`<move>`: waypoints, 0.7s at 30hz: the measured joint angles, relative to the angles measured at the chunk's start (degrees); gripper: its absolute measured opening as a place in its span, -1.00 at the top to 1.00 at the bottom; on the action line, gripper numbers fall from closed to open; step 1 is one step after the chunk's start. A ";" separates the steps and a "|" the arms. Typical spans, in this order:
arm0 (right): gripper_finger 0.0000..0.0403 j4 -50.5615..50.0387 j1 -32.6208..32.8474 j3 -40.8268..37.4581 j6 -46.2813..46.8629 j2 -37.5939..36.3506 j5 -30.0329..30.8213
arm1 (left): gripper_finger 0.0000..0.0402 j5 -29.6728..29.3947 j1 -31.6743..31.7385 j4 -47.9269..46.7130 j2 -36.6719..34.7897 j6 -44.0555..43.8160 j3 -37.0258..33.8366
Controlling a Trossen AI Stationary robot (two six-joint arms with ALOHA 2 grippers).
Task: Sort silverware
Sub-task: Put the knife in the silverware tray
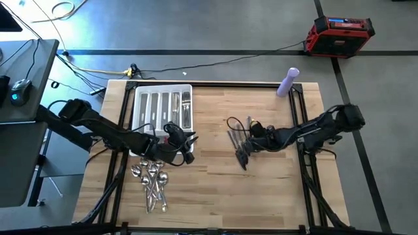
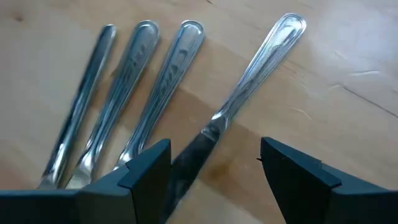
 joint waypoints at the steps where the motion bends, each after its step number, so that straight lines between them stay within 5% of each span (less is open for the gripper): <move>1: -0.15 1.16 -0.51 0.00 -0.55 0.83 -0.17 | 0.62 0.07 0.00 -0.26 0.16 0.00 0.02; 9: -0.05 5.89 -2.57 0.57 -2.75 8.67 -2.22 | 0.62 0.50 0.09 -0.83 0.52 -0.25 0.04; 21: 0.93 3.67 -0.71 0.79 -9.93 9.80 -0.24 | 0.62 0.78 -0.02 -2.83 0.52 -1.01 0.04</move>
